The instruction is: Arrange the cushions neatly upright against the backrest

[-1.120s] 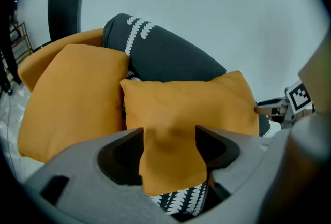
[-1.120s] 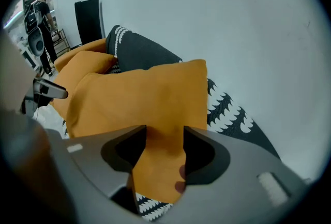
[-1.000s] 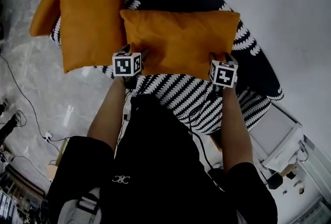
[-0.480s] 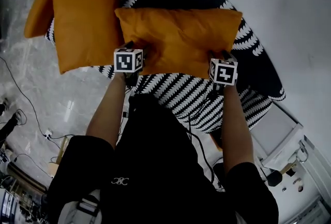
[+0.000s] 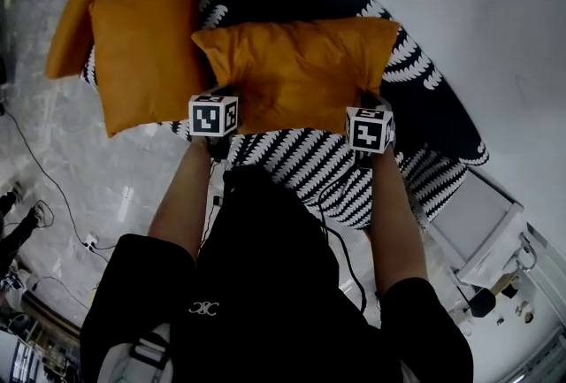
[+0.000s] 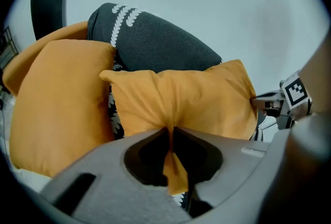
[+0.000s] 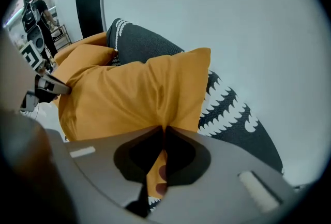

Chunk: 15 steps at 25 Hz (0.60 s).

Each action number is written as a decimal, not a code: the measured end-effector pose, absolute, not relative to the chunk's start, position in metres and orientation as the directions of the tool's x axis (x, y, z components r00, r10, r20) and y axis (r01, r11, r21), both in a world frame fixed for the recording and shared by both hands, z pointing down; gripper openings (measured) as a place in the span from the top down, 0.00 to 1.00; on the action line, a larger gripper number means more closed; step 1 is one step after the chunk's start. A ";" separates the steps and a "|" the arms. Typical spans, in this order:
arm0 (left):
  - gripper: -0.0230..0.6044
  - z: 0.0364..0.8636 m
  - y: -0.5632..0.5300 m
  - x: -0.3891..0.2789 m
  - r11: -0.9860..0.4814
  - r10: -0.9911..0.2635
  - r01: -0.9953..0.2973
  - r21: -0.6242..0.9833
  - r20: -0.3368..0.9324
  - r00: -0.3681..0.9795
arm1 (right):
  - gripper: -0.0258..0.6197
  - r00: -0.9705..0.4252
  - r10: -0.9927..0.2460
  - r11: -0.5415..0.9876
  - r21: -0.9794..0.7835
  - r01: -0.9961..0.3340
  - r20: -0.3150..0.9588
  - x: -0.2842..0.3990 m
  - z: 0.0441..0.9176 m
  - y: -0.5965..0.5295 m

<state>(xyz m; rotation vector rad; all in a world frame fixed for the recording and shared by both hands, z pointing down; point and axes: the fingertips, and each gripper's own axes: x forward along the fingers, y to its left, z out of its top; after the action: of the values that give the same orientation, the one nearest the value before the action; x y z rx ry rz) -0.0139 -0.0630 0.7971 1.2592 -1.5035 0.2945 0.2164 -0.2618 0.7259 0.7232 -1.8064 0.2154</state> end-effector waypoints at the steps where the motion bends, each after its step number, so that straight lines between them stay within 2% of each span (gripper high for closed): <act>1: 0.91 0.791 -0.060 -0.013 0.400 -0.540 -0.812 0.424 0.825 0.166 | 0.93 -0.194 -0.374 0.792 0.203 -0.576 0.907 0.219 0.720 -0.259; 5: 0.93 0.757 -0.057 -0.010 0.350 -0.584 -0.830 0.433 0.794 0.168 | 0.93 -0.205 -0.380 0.764 0.181 -0.620 0.902 0.238 0.697 -0.241; 10: 0.93 0.709 -0.068 -0.008 0.201 -0.624 -0.886 0.418 0.751 0.213 | 0.93 -0.206 -0.427 0.671 0.155 -0.726 0.881 0.270 0.664 -0.214; 15: 0.93 0.662 -0.088 0.022 0.064 -0.636 -0.915 0.399 0.723 0.271 | 0.93 -0.176 -0.476 0.561 0.143 -0.816 0.861 0.320 0.631 -0.193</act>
<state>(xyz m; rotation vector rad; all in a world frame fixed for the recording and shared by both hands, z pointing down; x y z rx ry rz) 0.0223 -0.0877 0.6624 1.6538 -1.4468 0.3949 0.3204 -0.1934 0.6309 1.0597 -1.8242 0.4381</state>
